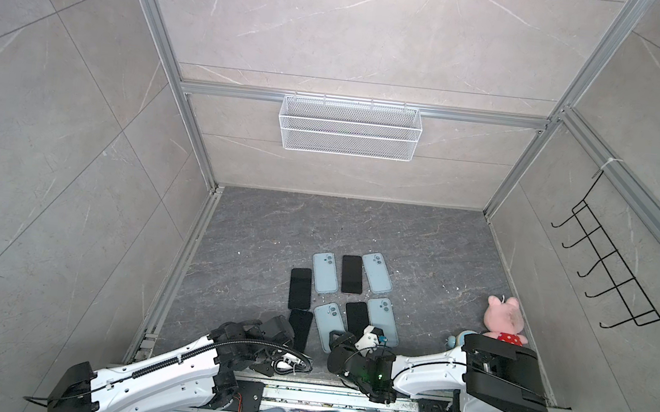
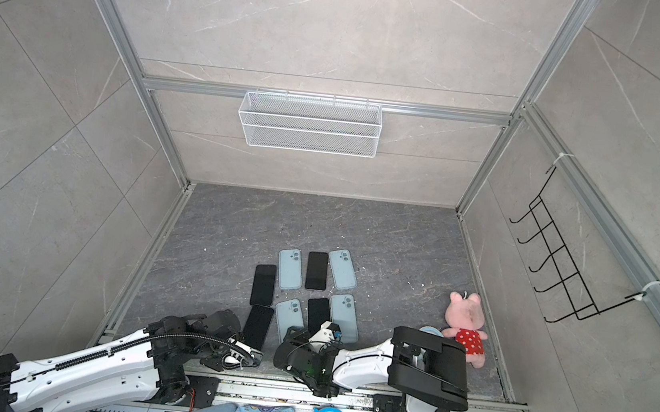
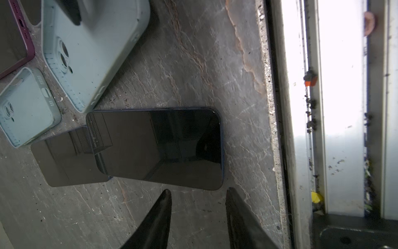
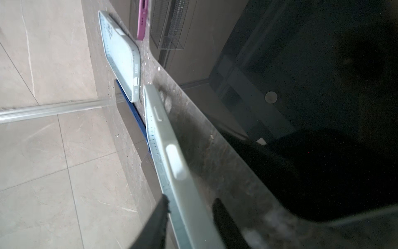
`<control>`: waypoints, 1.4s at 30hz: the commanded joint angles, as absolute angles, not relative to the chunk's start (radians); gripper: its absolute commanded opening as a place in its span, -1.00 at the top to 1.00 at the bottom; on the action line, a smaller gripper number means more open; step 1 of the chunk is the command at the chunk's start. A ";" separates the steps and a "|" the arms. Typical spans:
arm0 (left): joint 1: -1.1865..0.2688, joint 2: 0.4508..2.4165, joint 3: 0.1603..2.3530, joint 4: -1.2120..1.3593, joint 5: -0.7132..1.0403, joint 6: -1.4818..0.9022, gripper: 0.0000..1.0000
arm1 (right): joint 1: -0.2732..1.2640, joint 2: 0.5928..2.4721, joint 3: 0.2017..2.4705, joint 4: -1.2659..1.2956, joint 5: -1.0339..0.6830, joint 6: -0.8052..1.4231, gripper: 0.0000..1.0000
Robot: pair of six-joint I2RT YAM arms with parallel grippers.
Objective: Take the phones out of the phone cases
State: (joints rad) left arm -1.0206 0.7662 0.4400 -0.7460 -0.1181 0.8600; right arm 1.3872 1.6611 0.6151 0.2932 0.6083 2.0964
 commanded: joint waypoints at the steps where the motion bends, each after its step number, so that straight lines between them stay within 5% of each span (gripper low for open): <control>1: -1.020 0.760 0.446 -0.716 -0.107 0.845 0.06 | 1.393 1.662 0.609 0.315 0.587 2.133 0.02; 5: -1.018 0.722 0.461 -0.684 -0.135 0.803 -0.12 | 1.393 1.617 0.596 0.295 0.550 2.097 -0.27; 8: -1.014 0.703 0.509 -0.667 -0.154 0.730 -0.32 | 1.393 1.566 0.601 0.250 0.521 2.036 -0.76; 15: -1.005 0.720 0.751 -0.640 -0.375 0.297 -0.53 | 1.393 1.371 0.641 -0.028 0.478 1.806 -0.99; 21: -0.990 0.811 0.957 -0.857 -0.532 -0.275 -0.70 | 1.394 1.362 0.718 -0.147 0.413 1.643 -1.00; 25: -0.981 0.837 0.928 -0.972 -0.502 -0.594 -0.78 | 1.379 1.387 0.662 0.016 0.356 1.602 -1.00; 29: -0.961 0.869 0.837 -1.043 -0.452 -0.821 -0.87 | 1.323 1.375 0.712 -0.139 0.344 1.468 -0.99; 37: -0.919 0.771 0.642 -0.893 -0.407 -1.002 -0.92 | 1.132 1.481 0.835 -0.299 0.169 1.169 -0.48; 42: -0.896 0.751 0.524 -0.719 -0.313 -1.014 -0.93 | 1.118 1.588 0.912 -0.322 0.138 1.119 -0.42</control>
State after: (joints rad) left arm -0.9043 0.7490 0.5510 -0.8452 -0.3702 -0.9577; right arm 1.1187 1.5463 0.8734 -0.2676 0.1844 1.2060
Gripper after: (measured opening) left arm 0.964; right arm 0.712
